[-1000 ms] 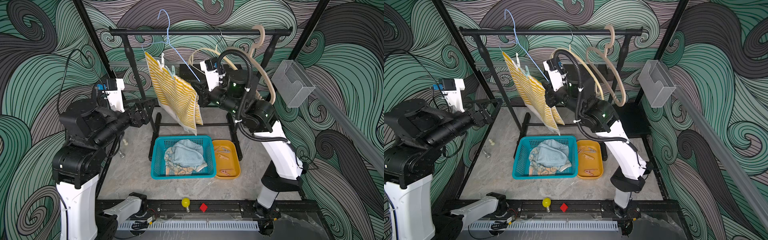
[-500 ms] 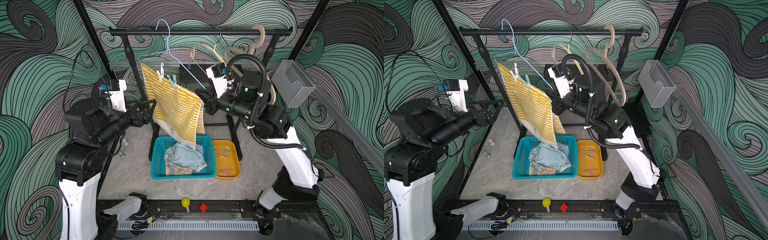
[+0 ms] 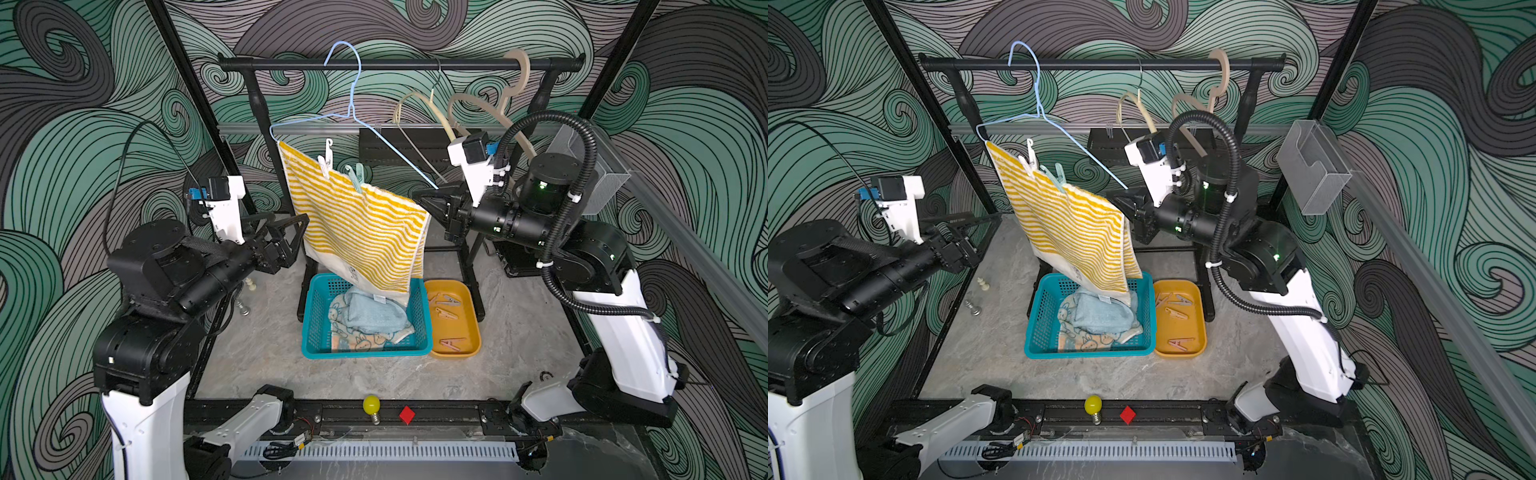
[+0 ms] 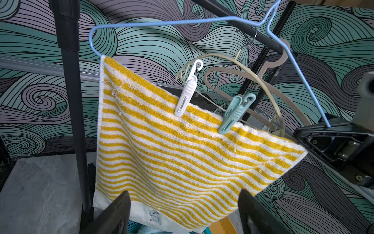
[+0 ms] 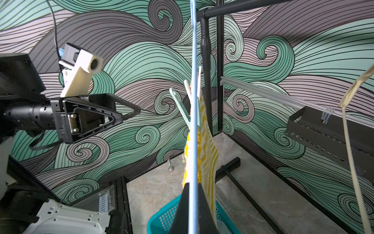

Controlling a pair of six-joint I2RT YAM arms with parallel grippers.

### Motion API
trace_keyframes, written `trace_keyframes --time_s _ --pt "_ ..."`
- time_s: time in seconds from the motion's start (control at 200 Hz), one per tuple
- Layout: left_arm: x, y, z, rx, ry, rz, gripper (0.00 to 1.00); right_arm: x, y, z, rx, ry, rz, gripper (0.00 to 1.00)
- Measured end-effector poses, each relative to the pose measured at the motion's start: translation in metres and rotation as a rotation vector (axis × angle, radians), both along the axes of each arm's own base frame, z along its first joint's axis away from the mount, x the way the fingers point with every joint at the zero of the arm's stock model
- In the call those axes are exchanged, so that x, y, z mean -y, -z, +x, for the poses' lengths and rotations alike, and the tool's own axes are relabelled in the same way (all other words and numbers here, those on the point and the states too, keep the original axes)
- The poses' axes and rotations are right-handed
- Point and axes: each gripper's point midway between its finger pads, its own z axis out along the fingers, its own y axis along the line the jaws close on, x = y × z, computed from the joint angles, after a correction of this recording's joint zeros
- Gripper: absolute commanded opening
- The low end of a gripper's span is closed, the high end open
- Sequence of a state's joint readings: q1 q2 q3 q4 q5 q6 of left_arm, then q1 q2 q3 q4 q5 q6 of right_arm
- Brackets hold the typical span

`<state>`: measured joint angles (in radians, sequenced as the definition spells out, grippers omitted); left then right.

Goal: Remove the clothespins securing towels to the hanger
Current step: Pick up the hanger from the clothesline.

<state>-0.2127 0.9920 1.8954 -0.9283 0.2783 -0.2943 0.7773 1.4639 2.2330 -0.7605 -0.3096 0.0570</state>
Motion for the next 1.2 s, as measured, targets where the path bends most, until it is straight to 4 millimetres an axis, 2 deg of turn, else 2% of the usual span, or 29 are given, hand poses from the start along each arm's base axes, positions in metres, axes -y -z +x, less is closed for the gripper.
trace_keyframes --time_s 0.16,0.575,0.896,1.201 --pt "0.000 -0.001 -0.008 0.010 0.011 -0.004 0.81 0.011 0.001 -0.014 -0.010 -0.035 0.008 0.00" --pt "0.003 0.011 -0.003 -0.025 0.021 -0.003 0.81 0.025 0.021 -0.036 -0.064 -0.099 0.000 0.00" --pt "0.008 0.016 -0.009 -0.042 0.053 -0.023 0.80 0.028 0.050 -0.039 -0.134 -0.148 -0.025 0.00" --pt "0.009 0.029 -0.015 -0.075 0.063 -0.047 0.79 0.019 0.089 -0.041 -0.217 -0.242 -0.022 0.00"
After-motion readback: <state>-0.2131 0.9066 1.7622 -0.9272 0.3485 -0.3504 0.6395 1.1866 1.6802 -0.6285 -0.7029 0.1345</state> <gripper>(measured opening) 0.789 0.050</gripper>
